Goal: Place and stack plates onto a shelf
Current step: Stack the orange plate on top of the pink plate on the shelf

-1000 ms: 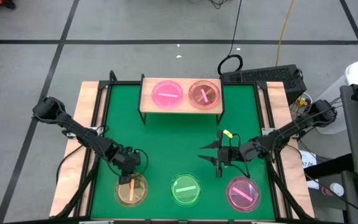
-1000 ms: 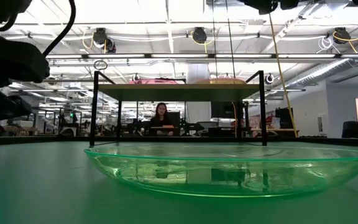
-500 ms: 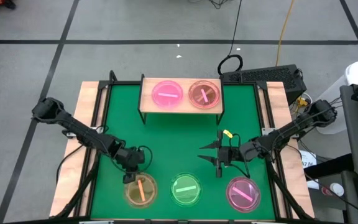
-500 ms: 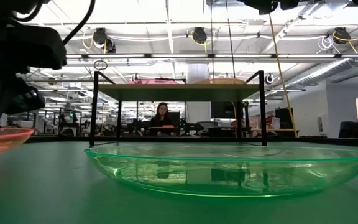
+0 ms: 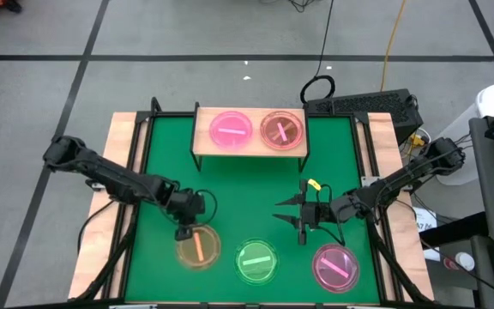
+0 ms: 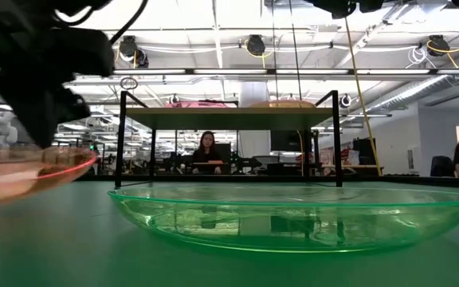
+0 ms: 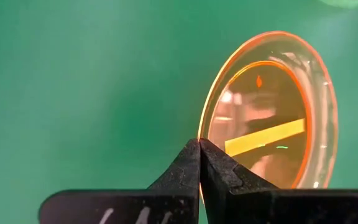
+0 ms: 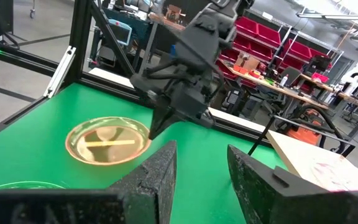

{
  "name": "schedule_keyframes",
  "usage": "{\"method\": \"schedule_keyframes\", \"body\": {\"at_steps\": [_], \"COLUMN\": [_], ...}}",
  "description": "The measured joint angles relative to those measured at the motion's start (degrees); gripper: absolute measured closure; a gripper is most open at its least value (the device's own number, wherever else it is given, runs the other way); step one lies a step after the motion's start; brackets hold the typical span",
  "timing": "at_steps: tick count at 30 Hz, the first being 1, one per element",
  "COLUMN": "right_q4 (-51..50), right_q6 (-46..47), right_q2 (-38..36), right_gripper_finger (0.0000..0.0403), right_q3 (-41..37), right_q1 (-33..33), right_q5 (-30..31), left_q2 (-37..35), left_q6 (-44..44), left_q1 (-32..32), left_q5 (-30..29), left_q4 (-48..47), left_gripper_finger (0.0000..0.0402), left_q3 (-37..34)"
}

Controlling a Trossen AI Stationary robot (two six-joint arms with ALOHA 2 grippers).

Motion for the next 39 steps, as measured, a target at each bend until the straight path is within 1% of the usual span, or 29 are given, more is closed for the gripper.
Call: {"method": "schedule_keyframes", "body": {"at_steps": [5, 11, 15, 18, 26, 28, 30, 33, 35, 39], "right_q4": [-0.1, -0.6, -1.3, -1.5, -1.5, -1.5, -1.5, -1.7, -1.7, -2.0], "right_q6": [0.0, -0.1, 0.0, 0.0, 0.0, 0.0, 0.0, 0.0, 0.0, 0.0], "right_q2": [0.0, 0.0, 0.0, 0.0, 0.0, 0.0, 0.0, 0.0, 0.0, 0.0], "right_gripper_finger": [0.0275, 0.0275, 0.0275, 0.0275, 0.0275, 0.0275, 0.0275, 0.0275, 0.0275, 0.0275], "right_q3": [0.0, 0.0, 0.0, 0.0, 0.0, 0.0, 0.0, 0.0, 0.0, 0.0], "right_q1": [0.0, 0.0, 0.0, 0.0, 0.0, 0.0, 0.0, 0.0, 0.0, 0.0], "right_q5": [0.0, 0.0, 0.0, 0.0, 0.0, 0.0, 0.0, 0.0, 0.0, 0.8], "left_q2": [0.0, 0.0, 0.0, 0.0, 0.0, 0.0, 0.0, 0.9, 2.1, 7.4], "left_q6": [1.2, 3.8, 6.3, 8.2, 12.0, 12.1, 12.8, 13.6, 12.4, 8.8], "left_q1": [3.9, 6.9, 8.3, 8.7, 9.2, 7.8, 4.1, -3.8, -9.5, -19.1], "left_q5": [-0.1, -7.1, -7.6, -7.5, -7.6, -7.9, -9.3, -14.7, -18.6, -23.6], "left_q4": [-0.6, -1.7, -2.8, -3.3, -7.2, -7.6, -8.6, -9.7, -9.6, -9.6], "left_gripper_finger": [0.0401, 0.0400, 0.0387, 0.0364, 0.0263, 0.0250, 0.0245, 0.0244, 0.0244, 0.0243], "left_q3": [1.3, 0.9, 0.9, 0.9, 0.9, 1.9, 3.9, 6.3, 7.6, 11.6]}}
